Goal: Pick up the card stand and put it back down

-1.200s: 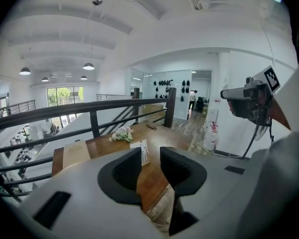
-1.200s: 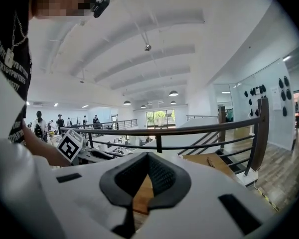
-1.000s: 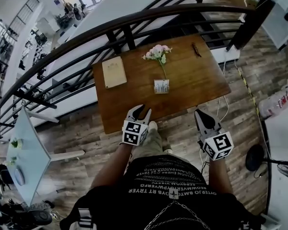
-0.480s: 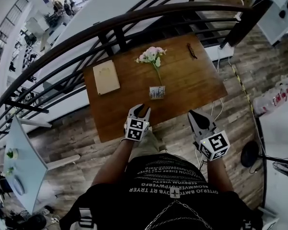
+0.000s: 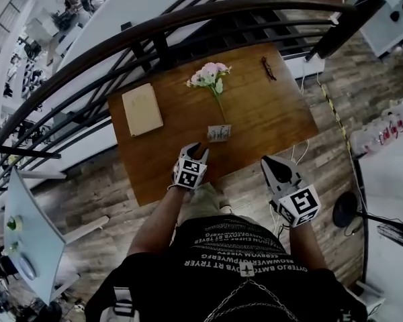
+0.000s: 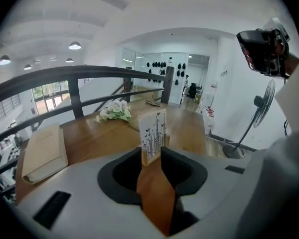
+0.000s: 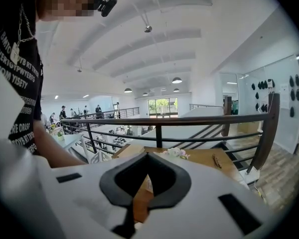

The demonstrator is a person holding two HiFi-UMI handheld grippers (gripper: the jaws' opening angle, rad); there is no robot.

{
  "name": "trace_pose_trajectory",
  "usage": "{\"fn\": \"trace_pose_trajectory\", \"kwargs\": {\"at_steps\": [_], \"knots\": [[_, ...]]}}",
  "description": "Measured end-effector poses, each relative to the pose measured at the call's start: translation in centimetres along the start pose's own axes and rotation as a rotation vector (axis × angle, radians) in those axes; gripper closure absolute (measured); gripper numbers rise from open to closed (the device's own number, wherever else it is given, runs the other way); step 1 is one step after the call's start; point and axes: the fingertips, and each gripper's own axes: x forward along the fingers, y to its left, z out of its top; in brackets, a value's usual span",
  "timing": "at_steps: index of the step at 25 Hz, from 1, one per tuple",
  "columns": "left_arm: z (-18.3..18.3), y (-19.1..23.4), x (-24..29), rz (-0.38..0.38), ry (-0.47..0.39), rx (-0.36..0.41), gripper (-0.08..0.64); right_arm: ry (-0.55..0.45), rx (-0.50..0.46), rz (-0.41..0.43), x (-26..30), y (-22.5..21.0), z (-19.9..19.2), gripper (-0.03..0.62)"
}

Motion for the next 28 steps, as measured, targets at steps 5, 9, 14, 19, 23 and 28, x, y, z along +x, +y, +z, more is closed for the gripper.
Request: {"fn": "trace_pose_trajectory", "kwargs": {"at_steps": [5, 9, 14, 19, 23, 28], "knots": [[-1.4, 1.0, 2.6, -0.036, 0.036, 0.022, 0.422, 0.018, -0.002, 0.000, 1.5, -0.3, -0.4, 0.578], [-2.1, 1.8, 4.9, -0.042, 0.041, 0.053, 0.422, 0.033, 0.009, -0.002, 2.1, -0.7, -0.9, 0.578], [-2.1, 1.6, 6.7, -0.096, 0.050, 0.078, 0.405, 0.062, 0.016, -0.026, 2.3, -1.1, -1.4, 0.578], [-2.3, 1.9, 8.3, -0.120, 0.063, 0.096, 0.382, 0.074, 0.039, -0.043, 2.4, -1.6, -1.7, 0.578], [-2.7, 1.8, 9.4, -0.135, 0.073, 0.109, 0.382, 0.086, 0.052, -0.052, 2.3, -2.1, -2.3, 0.578], [-2.6, 1.5, 9.9, -0.160, 0.069, 0.121, 0.382, 0.096, 0.060, -0.047, 2.9, -1.9, -2.6, 0.578]]}}
